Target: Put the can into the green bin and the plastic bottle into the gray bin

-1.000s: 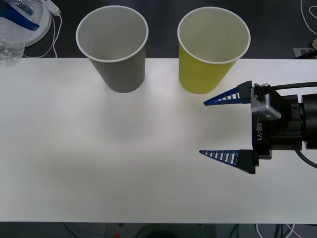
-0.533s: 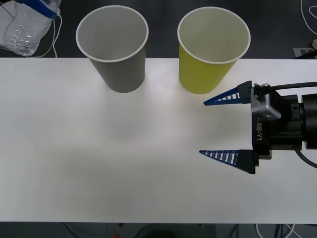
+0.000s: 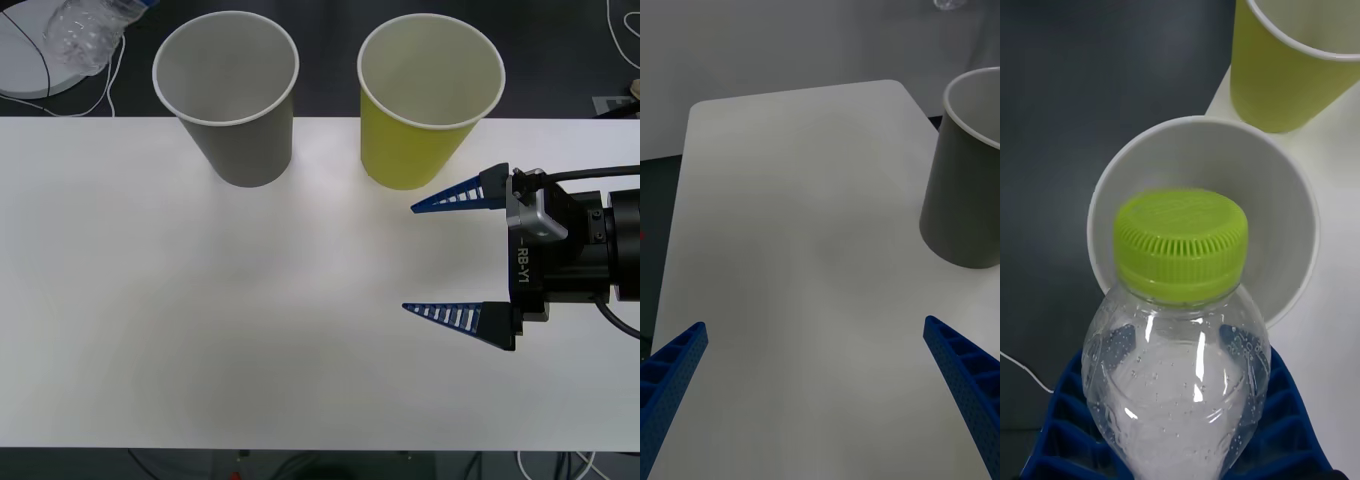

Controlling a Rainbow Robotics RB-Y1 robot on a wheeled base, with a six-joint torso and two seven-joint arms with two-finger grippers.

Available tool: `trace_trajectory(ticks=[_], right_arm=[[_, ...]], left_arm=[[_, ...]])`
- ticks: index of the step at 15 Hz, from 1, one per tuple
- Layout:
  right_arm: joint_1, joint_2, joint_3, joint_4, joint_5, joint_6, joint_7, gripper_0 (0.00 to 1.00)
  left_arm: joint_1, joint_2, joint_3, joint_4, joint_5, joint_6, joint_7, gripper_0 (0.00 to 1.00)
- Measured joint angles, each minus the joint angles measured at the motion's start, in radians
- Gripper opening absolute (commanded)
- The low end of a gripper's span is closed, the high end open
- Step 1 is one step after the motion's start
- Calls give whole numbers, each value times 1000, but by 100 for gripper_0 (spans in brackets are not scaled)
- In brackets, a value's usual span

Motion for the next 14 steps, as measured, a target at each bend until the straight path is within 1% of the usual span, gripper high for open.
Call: trace_trajectory(ticks=[6,8,11,14], right_arm=[[0,0,0,0,0,0,0,100],[0,0,0,0,0,0,0,100],[0,0,0,0,0,0,0,100],[0,0,0,0,0,0,0,100]], left_arm=[[-55,-134,-2,146,-34,-1,-15,0],[-74,-168,-2,180,-48,-1,-17,0],[-89,-213,-2,189,-104,-1,-15,0],[-92,-245,-2,190,-124,-1,-9,0]])
